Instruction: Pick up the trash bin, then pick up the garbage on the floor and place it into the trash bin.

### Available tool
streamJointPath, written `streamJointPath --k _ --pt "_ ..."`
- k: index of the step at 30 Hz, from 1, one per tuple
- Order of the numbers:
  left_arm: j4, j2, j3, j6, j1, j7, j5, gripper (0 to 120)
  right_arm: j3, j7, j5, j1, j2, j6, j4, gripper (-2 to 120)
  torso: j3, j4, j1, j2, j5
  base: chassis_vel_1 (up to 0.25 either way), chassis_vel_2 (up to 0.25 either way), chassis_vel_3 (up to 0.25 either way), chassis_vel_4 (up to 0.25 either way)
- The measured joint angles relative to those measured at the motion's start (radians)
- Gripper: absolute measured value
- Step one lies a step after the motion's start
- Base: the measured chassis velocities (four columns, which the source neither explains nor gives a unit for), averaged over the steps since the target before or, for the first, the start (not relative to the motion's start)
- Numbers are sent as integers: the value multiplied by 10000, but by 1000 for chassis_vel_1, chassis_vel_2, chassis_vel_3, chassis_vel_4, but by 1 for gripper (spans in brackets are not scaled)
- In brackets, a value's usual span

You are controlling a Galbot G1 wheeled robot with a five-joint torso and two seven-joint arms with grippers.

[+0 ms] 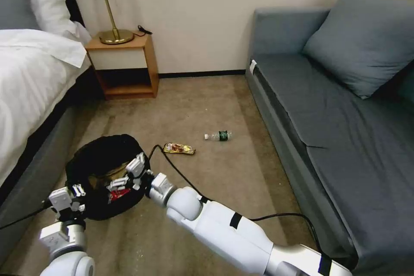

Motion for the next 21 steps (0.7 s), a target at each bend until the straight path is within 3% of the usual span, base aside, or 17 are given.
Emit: streamJointPath --k 12,21 --pt "507 235 -160 -273 -21 -87 -116 6 2300 70 -502 -990 -415 69 -961 100 0 -1 0 0 1 0 0 0 0" --pt "683 157 -153 -385 -50 -162 32 6 2995 -397 -522 -1058 -555 199 -1677 100 0 0 0 0 1 0 0 0 0"
